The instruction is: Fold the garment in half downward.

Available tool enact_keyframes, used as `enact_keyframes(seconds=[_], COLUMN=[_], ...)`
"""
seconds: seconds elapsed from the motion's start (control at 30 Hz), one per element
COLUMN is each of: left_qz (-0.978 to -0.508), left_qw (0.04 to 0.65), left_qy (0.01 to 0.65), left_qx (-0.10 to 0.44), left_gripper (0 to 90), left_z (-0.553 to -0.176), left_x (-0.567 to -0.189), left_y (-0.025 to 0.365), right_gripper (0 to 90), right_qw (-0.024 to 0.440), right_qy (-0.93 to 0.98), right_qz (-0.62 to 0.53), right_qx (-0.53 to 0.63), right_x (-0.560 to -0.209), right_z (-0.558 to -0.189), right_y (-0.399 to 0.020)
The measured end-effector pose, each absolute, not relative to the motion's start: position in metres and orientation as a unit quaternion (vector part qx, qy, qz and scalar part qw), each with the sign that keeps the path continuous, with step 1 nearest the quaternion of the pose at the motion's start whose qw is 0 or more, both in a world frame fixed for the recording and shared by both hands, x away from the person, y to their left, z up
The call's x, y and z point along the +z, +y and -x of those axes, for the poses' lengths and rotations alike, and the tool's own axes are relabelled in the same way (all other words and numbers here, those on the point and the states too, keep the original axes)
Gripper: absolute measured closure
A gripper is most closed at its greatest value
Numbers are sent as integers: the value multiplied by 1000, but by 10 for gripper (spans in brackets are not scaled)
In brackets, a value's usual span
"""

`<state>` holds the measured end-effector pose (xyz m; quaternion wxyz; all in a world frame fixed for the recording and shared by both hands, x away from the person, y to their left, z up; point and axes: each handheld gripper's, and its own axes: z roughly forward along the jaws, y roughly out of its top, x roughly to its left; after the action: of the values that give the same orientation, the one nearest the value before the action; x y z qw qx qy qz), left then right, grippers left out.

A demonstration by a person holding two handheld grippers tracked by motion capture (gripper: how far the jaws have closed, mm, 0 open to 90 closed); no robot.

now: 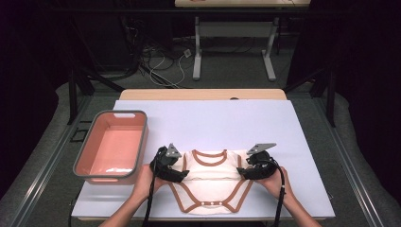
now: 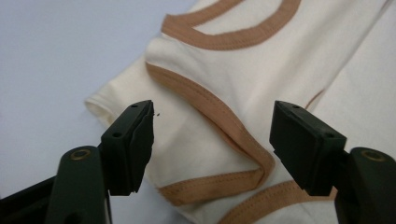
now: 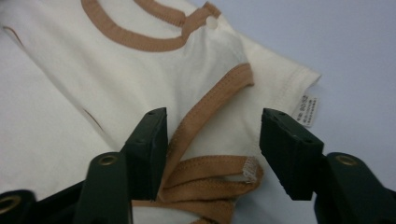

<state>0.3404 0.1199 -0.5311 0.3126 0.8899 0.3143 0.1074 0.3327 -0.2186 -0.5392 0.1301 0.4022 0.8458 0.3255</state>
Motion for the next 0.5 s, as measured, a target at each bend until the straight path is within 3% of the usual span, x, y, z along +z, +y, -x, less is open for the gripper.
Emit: enact_keyframes(seconds=[0.37, 0.5], left_qz=[-866, -854], left_qw=[323, 324], left_qy=[355, 379], left_qx=[138, 148], left_gripper=[281, 348], left_z=[-349, -356], left_x=[-527, -530], left_y=[130, 134], right_gripper=[365, 396], right_qw=[143, 157], right_qy=[824, 820], right_qz=[-410, -419], right_qx=[364, 358], right_x=[-529, -530], right_z=[-336, -341], right_y=[-228, -231])
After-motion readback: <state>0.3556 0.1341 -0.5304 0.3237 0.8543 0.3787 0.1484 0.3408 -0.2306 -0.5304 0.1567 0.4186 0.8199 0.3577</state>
